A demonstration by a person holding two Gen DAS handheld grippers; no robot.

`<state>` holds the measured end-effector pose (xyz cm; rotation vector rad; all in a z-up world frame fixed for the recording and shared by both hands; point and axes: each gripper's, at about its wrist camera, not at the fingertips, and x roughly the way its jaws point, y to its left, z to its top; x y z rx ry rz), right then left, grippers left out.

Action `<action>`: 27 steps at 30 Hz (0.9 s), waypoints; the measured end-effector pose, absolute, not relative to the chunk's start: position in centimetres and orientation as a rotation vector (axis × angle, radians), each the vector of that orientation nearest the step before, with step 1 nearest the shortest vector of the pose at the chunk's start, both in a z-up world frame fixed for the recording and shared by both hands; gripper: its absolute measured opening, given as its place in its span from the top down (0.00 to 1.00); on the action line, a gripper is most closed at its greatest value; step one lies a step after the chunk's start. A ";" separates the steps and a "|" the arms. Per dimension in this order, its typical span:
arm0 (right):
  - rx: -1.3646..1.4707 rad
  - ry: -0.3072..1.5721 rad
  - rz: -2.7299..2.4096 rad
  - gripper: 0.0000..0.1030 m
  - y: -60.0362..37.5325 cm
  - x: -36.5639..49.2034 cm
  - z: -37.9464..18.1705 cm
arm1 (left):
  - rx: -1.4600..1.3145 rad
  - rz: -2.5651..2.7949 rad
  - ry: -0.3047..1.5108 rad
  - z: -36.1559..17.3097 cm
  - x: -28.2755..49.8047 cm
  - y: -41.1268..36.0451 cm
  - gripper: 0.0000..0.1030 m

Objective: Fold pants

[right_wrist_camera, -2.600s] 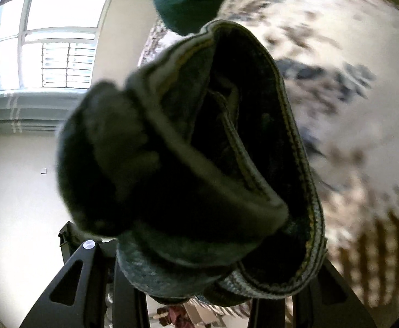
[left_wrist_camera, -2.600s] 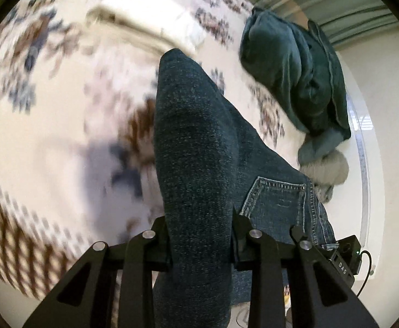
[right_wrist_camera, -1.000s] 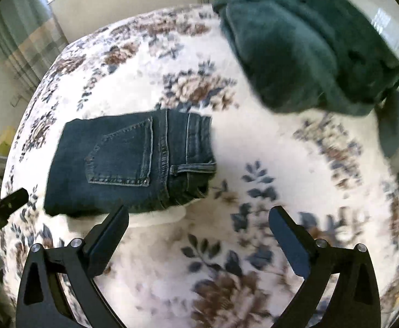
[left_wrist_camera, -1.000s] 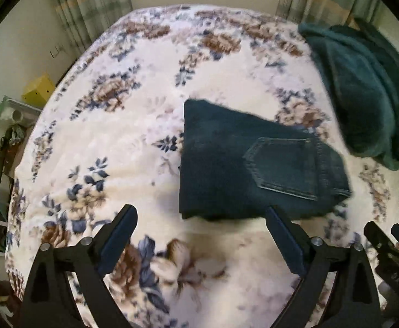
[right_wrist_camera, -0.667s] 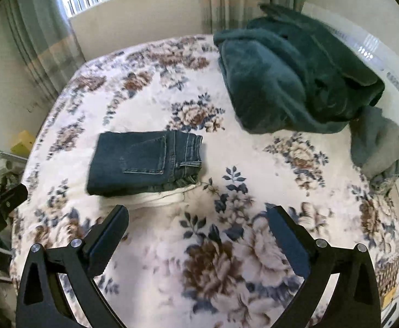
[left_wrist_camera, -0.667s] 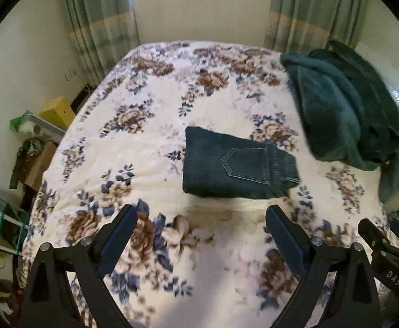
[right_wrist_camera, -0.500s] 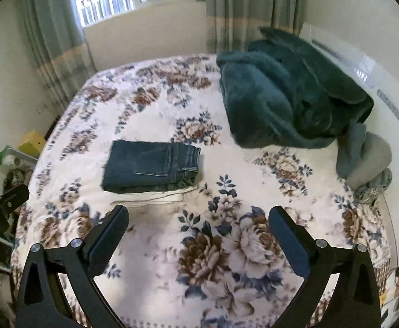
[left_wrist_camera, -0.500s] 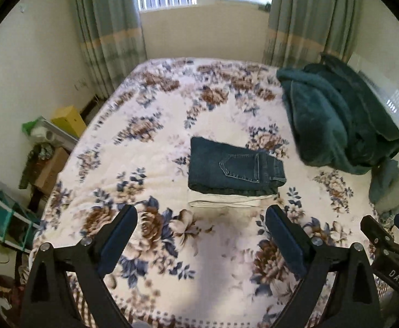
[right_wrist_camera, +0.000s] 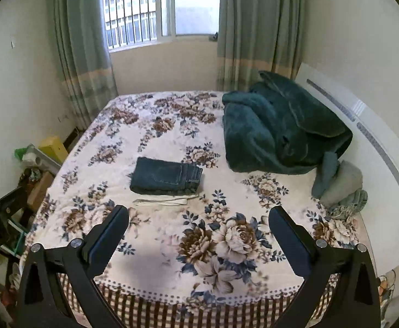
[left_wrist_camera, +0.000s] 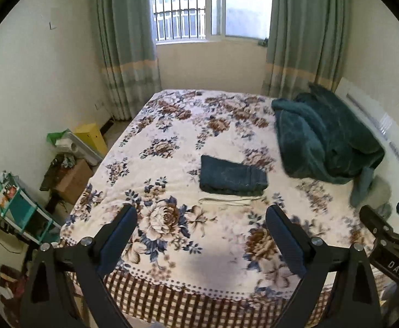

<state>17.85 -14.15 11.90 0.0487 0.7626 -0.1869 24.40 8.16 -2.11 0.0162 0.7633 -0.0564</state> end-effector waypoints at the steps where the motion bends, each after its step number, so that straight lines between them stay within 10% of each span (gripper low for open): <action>1: 0.043 0.754 -0.189 0.00 -13.9 17.0 12.6 | 0.018 -0.056 0.752 -1.6 23.9 8.4 0.07; 27: 0.044 0.657 -0.141 0.00 -11.3 10.1 20.8 | 0.015 -0.036 0.665 1.8 18.6 10.4 0.00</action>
